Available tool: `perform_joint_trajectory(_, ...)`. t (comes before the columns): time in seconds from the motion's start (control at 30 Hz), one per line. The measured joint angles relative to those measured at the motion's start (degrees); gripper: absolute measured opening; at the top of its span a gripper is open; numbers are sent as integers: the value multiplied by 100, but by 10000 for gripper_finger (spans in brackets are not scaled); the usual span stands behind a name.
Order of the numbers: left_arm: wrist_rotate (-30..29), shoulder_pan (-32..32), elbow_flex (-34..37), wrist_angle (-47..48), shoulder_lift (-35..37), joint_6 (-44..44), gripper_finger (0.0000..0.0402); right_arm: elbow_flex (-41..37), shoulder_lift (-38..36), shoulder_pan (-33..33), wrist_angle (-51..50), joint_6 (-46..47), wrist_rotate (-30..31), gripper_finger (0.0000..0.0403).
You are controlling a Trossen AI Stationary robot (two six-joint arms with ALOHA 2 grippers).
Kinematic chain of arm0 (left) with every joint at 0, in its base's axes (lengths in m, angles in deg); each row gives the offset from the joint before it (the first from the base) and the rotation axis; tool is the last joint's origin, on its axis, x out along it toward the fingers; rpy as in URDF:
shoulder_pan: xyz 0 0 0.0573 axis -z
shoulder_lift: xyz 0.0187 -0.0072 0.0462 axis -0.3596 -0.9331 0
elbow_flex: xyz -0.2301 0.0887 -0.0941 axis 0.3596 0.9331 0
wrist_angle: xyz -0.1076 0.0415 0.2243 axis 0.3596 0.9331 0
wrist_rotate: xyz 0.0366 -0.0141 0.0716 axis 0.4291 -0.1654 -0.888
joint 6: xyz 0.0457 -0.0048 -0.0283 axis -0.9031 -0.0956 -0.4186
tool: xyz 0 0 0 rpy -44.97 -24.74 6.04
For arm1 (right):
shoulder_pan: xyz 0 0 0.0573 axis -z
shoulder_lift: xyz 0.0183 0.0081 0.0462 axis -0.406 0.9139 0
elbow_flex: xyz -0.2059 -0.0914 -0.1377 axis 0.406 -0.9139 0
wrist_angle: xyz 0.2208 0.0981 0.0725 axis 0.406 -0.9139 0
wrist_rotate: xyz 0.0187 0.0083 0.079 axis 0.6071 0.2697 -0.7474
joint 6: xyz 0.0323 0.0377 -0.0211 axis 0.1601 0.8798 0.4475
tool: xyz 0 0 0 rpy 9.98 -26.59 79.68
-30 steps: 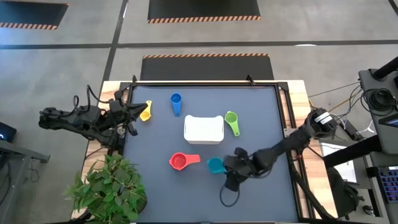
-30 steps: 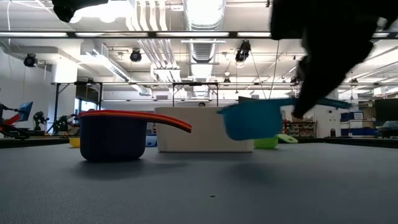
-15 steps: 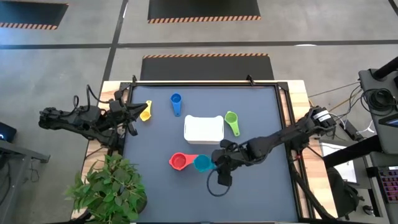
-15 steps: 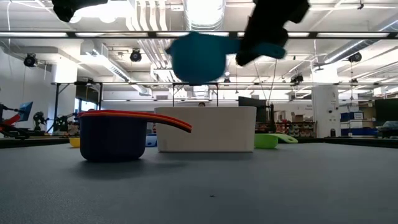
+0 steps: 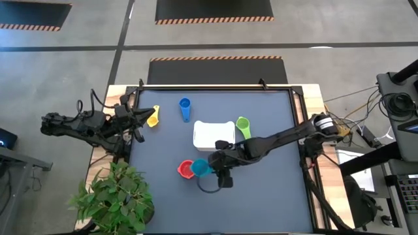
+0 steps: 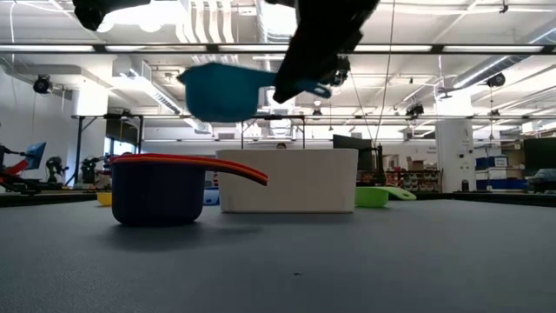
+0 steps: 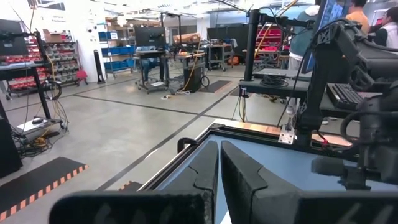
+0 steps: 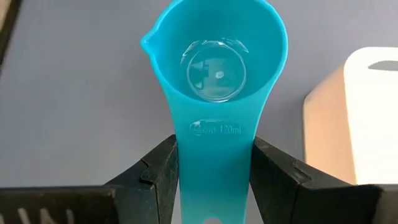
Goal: Nest measuring cups in basket
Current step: Stack the light blue measuring cup on the red measuring cup
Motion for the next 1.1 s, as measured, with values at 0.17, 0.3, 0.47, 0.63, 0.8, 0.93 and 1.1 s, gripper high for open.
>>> perform_joint_trajectory(0.17, 0, 0, 0, -5, 2, 0, 0, 296, 330, 150, -1, -392, 4, 155)
perform_joint_trajectory(0.3, 0, 0, 0, -5, 2, 0, 0, 484, 587, 231, 24, -645, -21, 158)
perform_joint_trajectory(0.47, 0, 1, 0, -5, 2, -1, 0, 616, 816, 271, 174, -882, -78, 157)
perform_joint_trajectory(0.63, 2, 0, -1, -22, 7, -5, 0, 674, 912, 294, 415, -961, -190, 155)
perform_joint_trajectory(0.8, 2, 2, -2, -40, 0, -24, 0, 673, 1076, 305, 531, -1006, -190, 168)
perform_joint_trajectory(0.93, 2, 1, -2, -50, 1, -26, 0, 668, 1190, 308, 648, -1040, -190, 186)
perform_joint_trajectory(1.1, 2, 0, -2, -44, 4, -33, 0, 666, 1207, 342, 790, -1058, -190, 204)
